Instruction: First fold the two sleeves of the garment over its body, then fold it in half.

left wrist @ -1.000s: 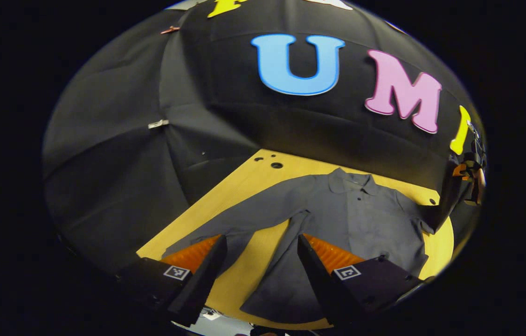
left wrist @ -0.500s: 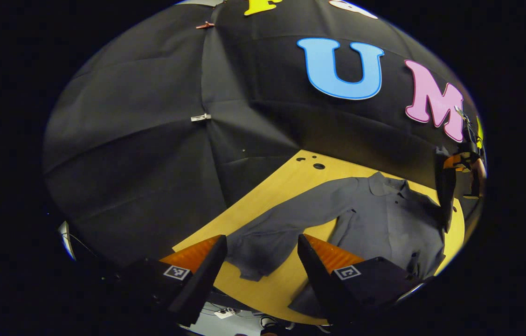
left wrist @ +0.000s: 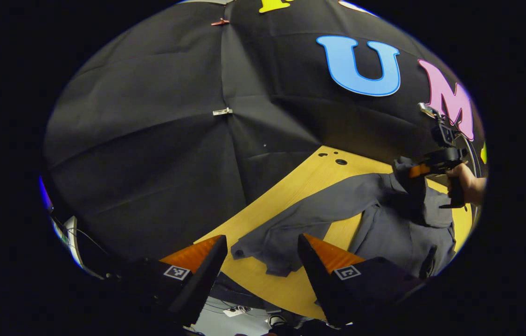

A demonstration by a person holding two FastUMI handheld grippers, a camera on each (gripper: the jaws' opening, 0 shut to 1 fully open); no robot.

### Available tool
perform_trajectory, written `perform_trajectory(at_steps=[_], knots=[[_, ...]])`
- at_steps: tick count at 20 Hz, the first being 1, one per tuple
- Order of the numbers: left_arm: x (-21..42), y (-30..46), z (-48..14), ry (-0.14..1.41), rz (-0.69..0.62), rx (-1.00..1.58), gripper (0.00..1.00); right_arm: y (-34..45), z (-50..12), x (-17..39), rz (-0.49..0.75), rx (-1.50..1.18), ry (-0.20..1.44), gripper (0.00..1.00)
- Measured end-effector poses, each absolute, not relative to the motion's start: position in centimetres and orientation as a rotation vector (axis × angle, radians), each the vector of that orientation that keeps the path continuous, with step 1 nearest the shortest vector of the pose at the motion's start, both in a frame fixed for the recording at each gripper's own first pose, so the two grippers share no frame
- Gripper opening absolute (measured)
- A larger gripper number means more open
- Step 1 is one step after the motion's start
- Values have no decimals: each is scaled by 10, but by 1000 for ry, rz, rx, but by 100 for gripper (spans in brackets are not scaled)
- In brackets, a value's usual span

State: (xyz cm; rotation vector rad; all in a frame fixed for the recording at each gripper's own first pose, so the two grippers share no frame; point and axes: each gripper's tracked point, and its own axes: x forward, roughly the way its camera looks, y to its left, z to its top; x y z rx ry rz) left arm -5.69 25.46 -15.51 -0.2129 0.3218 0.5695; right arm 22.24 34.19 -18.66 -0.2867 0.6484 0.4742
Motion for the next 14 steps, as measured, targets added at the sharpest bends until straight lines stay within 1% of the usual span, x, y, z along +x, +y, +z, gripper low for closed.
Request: perform_trajectory(at_steps=[1, 4, 5, 6, 7, 8, 9, 12, 14], knots=[[-60, 255, -157, 326, 579, -229, 96, 350, -196, 221, 478, -310, 651, 8], [-65, 255, -168, 327, 605, -275, 96, 370, -216, 212, 500, -325, 676, 22], [-67, 256, -172, 328, 617, -290, 96, 372, -220, 208, 506, -326, 688, 18], [-69, 257, -175, 328, 626, -308, 96, 371, -222, 204, 509, -330, 698, 33], [-68, 260, -178, 326, 632, -323, 96, 373, -225, 198, 531, -326, 710, 37], [-65, 261, -184, 328, 635, -335, 96, 374, -223, 190, 555, -324, 719, 50], [-62, 264, -189, 335, 634, -345, 96, 373, -218, 183, 579, -323, 715, 58], [-48, 274, -208, 372, 620, -377, 96, 356, -189, 168, 581, -314, 664, 98], [-33, 289, -217, 382, 624, -367, 96, 341, -165, 157, 561, -282, 630, 98]])
